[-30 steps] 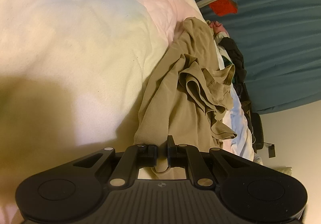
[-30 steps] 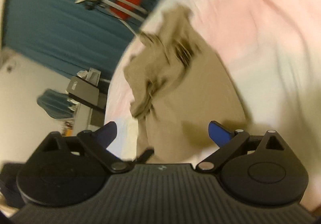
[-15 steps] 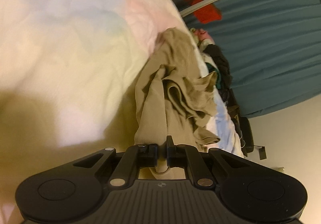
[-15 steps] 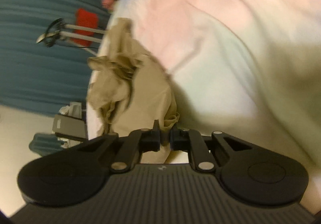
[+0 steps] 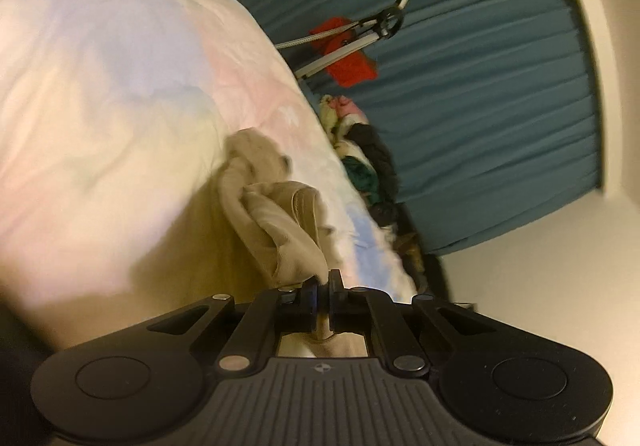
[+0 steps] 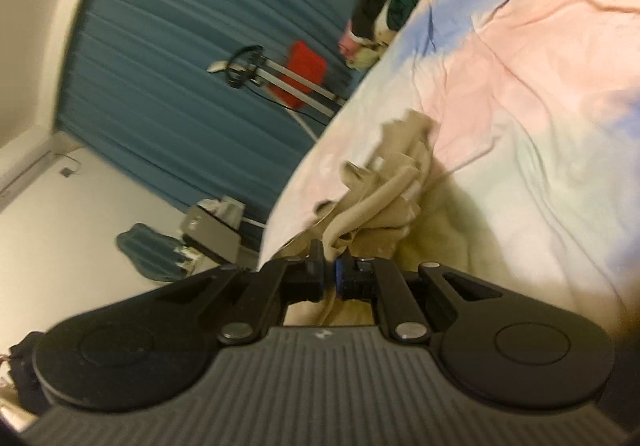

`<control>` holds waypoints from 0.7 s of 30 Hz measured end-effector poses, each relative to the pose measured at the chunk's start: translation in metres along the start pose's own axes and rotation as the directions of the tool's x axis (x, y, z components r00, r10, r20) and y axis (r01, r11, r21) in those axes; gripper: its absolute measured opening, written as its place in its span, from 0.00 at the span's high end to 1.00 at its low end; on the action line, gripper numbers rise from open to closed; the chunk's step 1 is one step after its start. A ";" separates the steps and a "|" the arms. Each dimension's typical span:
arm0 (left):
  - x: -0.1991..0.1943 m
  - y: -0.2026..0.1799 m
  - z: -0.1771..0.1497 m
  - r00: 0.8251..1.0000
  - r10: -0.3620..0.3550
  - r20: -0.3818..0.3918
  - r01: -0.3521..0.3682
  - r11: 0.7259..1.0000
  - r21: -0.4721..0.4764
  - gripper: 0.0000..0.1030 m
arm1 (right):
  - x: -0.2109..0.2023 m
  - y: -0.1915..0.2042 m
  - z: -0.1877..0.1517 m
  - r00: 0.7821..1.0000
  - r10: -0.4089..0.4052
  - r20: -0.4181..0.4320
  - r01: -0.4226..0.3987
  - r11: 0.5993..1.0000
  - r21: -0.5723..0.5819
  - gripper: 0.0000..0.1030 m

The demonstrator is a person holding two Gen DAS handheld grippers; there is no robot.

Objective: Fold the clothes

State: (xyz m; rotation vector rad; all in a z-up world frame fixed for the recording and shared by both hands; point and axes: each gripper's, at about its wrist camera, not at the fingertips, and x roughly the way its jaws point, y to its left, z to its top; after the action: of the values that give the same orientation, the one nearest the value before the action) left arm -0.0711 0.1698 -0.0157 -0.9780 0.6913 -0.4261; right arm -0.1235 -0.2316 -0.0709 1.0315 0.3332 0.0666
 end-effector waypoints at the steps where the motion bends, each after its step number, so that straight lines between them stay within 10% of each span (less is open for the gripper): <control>1: -0.015 -0.002 -0.008 1.000 -0.015 0.005 0.015 1.000 -0.007 0.95 | -0.014 0.003 -0.006 1.000 0.002 0.024 -0.002 1.000 -0.012 0.92; 7: -0.033 -0.013 -0.023 1.000 -0.006 0.026 0.006 1.000 -0.001 0.95 | -0.037 0.014 -0.013 0.996 -0.021 0.086 0.024 0.999 -0.040 0.92; 21: 0.171 -0.002 0.094 0.966 0.236 -0.100 -0.242 0.969 -0.047 0.94 | 0.191 -0.012 0.078 0.956 -0.266 -0.125 0.266 0.964 -0.013 0.92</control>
State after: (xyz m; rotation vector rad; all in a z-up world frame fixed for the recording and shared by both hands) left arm 0.1162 0.1208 -0.0365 -0.9206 0.9004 -0.2408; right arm 0.0803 -0.2625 -0.0910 0.9799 0.5849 -0.1126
